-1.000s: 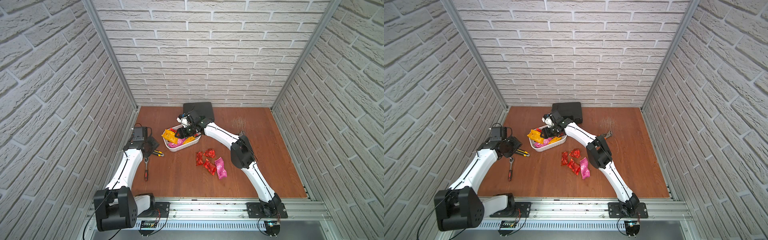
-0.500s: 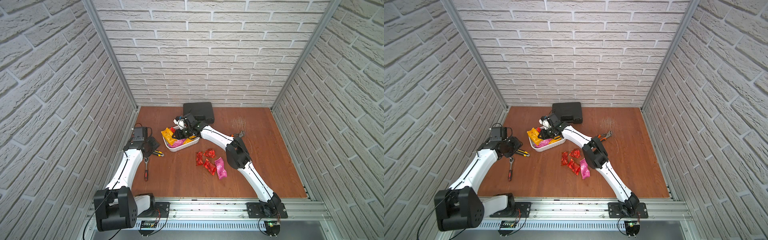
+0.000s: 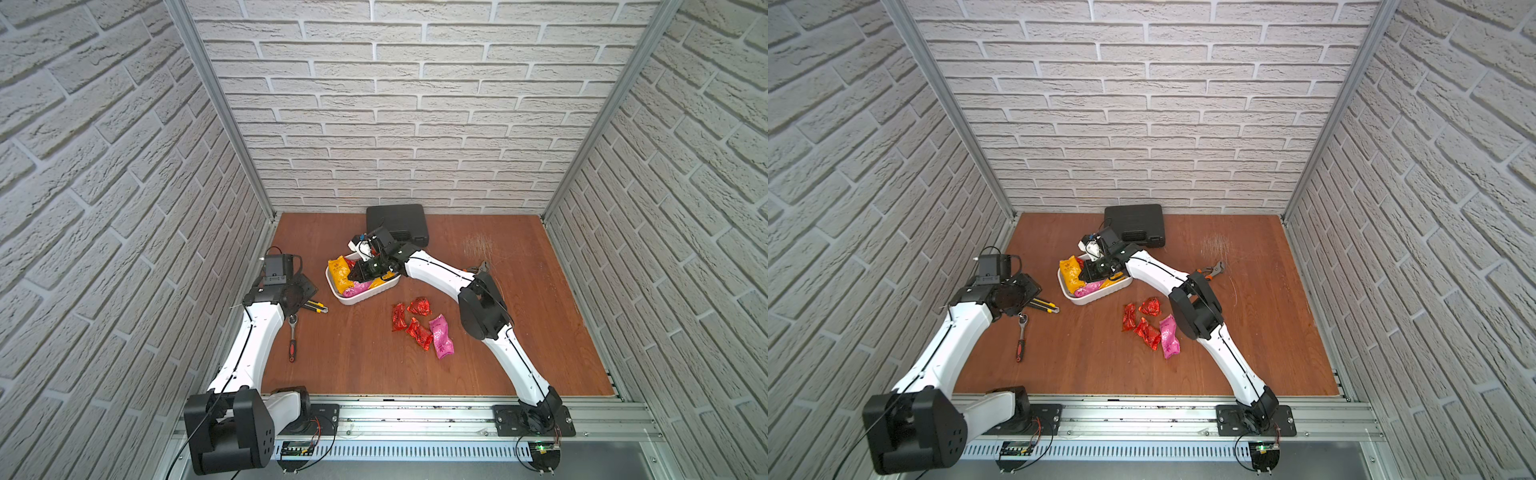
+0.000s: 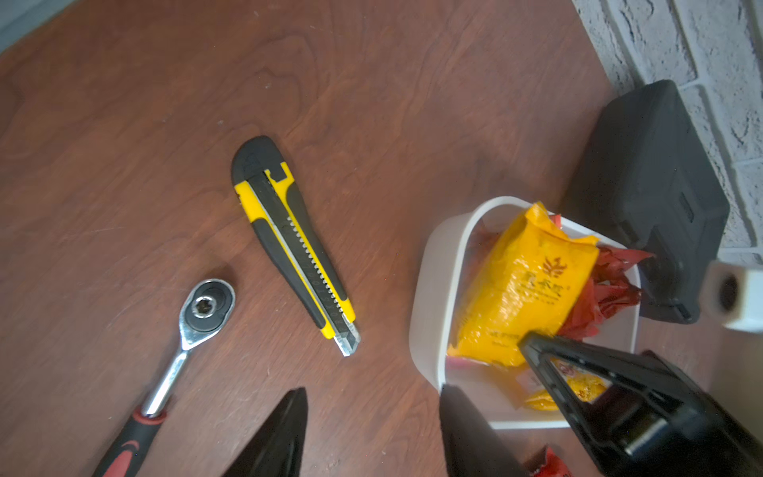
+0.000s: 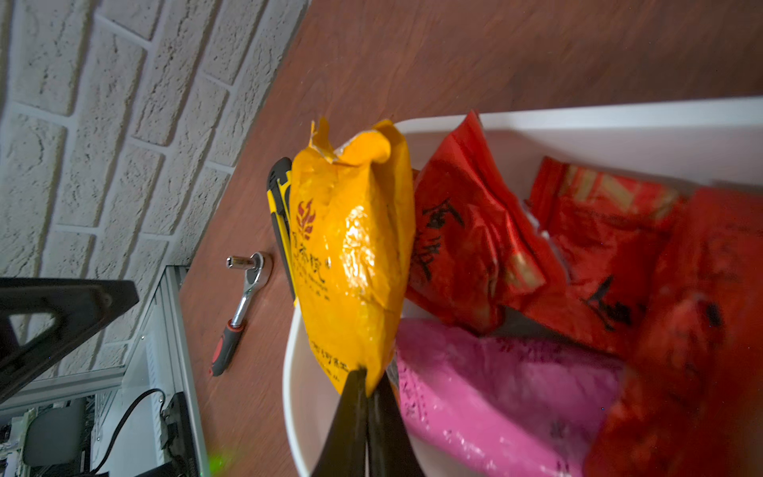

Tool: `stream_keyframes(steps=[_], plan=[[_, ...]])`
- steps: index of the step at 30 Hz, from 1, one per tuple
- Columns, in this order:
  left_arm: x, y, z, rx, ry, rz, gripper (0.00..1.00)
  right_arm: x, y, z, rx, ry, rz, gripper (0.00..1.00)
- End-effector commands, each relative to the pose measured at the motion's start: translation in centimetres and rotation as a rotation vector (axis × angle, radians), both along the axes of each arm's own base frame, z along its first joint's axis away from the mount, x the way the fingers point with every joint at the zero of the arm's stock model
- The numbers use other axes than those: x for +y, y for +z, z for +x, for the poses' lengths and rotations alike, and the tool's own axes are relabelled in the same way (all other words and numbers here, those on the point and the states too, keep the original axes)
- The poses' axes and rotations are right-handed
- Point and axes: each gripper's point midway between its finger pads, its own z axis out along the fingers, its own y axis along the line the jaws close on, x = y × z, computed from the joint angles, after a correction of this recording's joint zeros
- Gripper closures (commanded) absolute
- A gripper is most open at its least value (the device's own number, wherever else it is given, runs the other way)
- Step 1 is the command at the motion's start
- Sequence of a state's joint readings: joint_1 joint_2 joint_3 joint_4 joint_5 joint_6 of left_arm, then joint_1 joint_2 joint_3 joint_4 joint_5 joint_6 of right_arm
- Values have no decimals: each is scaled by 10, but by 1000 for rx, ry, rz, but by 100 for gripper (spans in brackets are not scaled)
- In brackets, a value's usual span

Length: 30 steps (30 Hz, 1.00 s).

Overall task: Take the tea bags out of the storage box
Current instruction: Pick up the tea bag from the storage box, then place the tea bag at the center of the board.

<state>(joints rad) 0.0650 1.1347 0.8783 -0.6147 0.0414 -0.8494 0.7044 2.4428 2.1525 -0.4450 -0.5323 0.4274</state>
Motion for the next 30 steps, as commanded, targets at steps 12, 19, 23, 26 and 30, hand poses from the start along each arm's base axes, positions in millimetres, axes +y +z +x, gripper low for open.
stream_keyframes(steps=[12, 19, 23, 26, 30], plan=[[-27, 44, 19, -119, -248, 193, 44, -76, 78, -32, 3, -188, -75, 97], [-61, 28, 38, -85, -383, 175, 42, -160, 72, -57, 67, -416, -151, 97], [-68, 19, 45, -50, -393, 120, 39, -214, 48, -69, 128, -566, -245, 98], [-62, 2, 43, 14, -320, 51, 36, -234, 34, -71, 174, -646, -233, 98], [-62, -15, 44, 42, -272, -32, 36, -242, 24, -59, 194, -712, -203, 98]])
